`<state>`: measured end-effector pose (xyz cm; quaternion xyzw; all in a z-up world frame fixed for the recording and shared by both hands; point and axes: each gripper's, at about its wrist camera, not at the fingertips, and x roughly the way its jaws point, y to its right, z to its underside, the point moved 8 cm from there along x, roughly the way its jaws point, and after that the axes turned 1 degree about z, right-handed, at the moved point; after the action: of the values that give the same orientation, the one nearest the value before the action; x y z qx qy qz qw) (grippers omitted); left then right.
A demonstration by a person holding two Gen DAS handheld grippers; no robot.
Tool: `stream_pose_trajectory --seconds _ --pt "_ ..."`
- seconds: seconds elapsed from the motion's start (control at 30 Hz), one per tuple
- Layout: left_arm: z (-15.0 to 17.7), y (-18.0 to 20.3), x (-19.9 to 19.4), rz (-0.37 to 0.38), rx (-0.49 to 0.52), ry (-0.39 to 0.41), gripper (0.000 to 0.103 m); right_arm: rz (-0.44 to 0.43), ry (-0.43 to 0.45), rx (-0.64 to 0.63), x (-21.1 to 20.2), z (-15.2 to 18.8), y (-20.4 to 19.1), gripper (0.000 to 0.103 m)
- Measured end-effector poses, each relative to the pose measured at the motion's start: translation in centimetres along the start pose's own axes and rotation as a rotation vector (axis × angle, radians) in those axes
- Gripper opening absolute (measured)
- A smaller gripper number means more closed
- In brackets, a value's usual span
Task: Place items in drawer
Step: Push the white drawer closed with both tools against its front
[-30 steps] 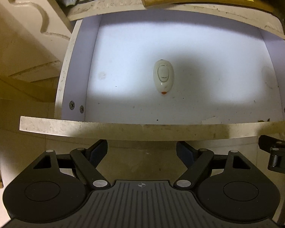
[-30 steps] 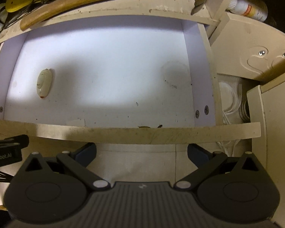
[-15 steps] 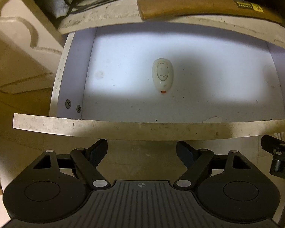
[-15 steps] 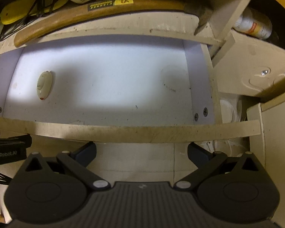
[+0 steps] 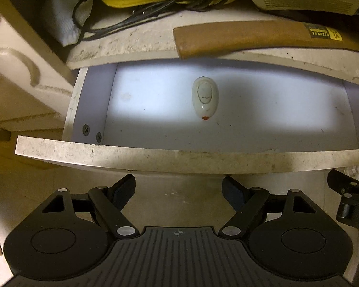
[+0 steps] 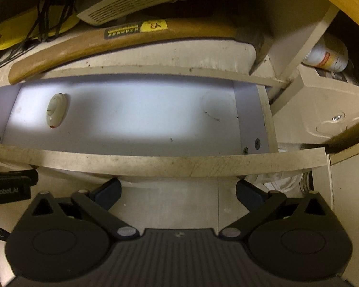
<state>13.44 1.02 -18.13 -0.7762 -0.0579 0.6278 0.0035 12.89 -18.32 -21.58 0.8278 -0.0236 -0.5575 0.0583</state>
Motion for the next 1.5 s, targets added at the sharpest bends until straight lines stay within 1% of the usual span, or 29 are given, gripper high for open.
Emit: stream_pose_trajectory --seconds 0.3,0.57,0.8,0.93,1.1,1.2,1.3,1.4,1.5 --pt "-0.5 0.1 0.2 -0.006 0.002 0.039 0.08 0.017 0.048 -0.005 0.2 -1.7 -0.1 0.102" --pt "-0.2 -0.5 0.6 -0.001 -0.02 0.086 0.08 0.018 0.082 0.001 0.4 -4.2 -0.1 0.102" --pt "0.2 -0.7 0.5 0.011 -0.035 0.118 0.08 0.023 0.115 0.0 0.9 -5.7 0.0 0.102" --pt "0.6 -0.7 0.5 0.013 -0.036 0.131 0.08 0.022 0.121 -0.001 1.0 -6.4 0.0 0.102" --pt "1.4 -0.4 0.4 -0.005 -0.015 0.115 0.081 0.021 0.116 0.001 1.2 -6.8 0.1 0.103" --pt "2.4 -0.3 0.2 -0.01 -0.008 0.117 0.081 0.021 0.112 0.001 1.3 -7.0 0.0 0.103" --pt "3.3 -0.3 0.1 -0.008 -0.009 0.117 0.081 0.022 0.105 0.004 2.5 -10.1 0.5 0.102" --pt "4.1 -0.2 0.1 -0.008 -0.011 0.116 0.081 0.022 0.103 0.004 2.6 -10.5 0.6 0.102" --pt "4.9 -0.1 0.1 -0.011 -0.009 0.119 0.081 0.029 0.091 -0.01 2.5 -9.6 0.3 0.103"
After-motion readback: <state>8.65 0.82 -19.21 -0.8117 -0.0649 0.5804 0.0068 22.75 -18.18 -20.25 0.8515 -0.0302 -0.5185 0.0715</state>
